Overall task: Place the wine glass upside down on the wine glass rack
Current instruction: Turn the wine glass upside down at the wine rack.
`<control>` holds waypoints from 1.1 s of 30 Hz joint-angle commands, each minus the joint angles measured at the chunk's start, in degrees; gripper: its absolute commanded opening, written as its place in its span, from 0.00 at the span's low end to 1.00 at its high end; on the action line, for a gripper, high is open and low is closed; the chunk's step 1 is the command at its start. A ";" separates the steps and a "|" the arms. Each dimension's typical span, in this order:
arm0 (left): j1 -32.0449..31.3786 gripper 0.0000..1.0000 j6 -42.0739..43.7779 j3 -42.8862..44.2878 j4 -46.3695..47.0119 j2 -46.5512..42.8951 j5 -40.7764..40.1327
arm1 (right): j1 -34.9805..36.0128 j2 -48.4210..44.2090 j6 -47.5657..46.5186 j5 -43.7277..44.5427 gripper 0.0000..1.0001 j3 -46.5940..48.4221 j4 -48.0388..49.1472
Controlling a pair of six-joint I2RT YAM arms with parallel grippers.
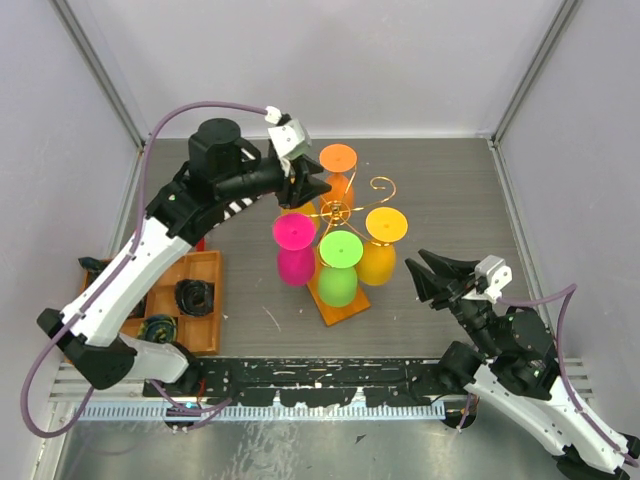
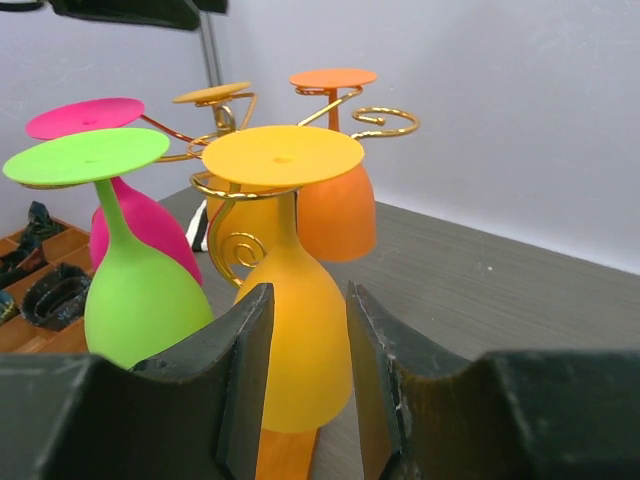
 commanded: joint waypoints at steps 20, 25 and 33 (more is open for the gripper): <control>2.72 0.65 -19.88 -17.74 -10.81 -23.31 -64.75 | 0.13 4.56 7.68 11.05 0.41 3.35 -4.03; 5.01 0.67 -23.84 -22.98 -14.72 -21.71 -74.25 | 0.18 7.59 10.92 15.60 0.41 4.86 -6.50; 16.86 0.73 -29.36 -29.18 -12.62 -15.43 -63.78 | 0.12 13.43 16.54 21.16 0.44 8.69 -13.68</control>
